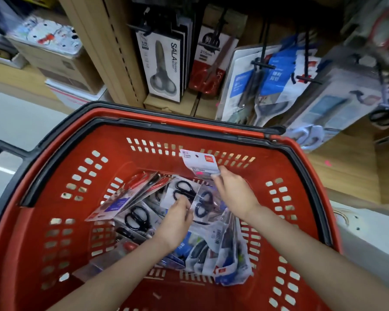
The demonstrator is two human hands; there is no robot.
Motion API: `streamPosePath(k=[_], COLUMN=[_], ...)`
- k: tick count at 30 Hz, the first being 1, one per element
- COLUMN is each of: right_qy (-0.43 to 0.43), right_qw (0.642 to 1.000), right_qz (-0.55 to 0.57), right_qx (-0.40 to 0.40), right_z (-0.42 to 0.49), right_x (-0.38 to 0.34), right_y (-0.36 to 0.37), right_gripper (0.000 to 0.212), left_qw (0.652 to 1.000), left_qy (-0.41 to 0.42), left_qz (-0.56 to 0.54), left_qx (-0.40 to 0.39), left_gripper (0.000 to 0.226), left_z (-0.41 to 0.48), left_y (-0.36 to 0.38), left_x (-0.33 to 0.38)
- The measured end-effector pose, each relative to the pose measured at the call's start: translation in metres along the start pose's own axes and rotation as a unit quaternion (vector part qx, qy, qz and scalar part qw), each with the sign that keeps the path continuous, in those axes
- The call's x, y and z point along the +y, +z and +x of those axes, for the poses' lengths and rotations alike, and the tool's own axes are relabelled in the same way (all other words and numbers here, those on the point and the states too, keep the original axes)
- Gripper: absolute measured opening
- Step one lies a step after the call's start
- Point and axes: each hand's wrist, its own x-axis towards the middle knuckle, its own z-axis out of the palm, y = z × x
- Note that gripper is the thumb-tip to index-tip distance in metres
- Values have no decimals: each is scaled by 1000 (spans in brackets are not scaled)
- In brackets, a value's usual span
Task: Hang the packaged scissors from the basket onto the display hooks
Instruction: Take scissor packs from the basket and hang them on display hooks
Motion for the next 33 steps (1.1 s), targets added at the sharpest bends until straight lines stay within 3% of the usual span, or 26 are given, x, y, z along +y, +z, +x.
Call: streamPosePath(k=[6,9,14,18,20,21,22,29,33], right_qy=[10,21,51,55,56,58,63,53,-15], right_qw=[990,976,960,964,964,962,957,920,915], right_qz=[80,123,171,165,170,183,205,360,400], right_qx=[114,179,217,202,196,196,194,144,55], right_z=[-37,-55,-78,-91,-97,-99,-101,-100,-100], right_x=[-9,-8,-5,-1,-1,-2,-3,-26,-60], right_y=[-34,-49,-67,-65,-60,-58,-57,-50,-46], right_gripper=[34,29,26,28,26,26,26,21,28], left_qw=[998,997,995,999,999,999,1000,980,951], left_qy=[19,26,52,15,-15,-23,-21,94,129], left_qz=[-4,-53,-61,17,26,22,23,-173,-277], left_qx=[62,48,55,38,22,11,2,-19,-42], left_gripper=[8,22,23,24,10,14,33,88,83], left_z=[-20,-31,-40,-36,-35,-36,-36,-56,-63], left_y=[2,3,3,-1,-9,-14,-19,-37,-42], left_x=[31,39,40,40,44,48,52,81,90])
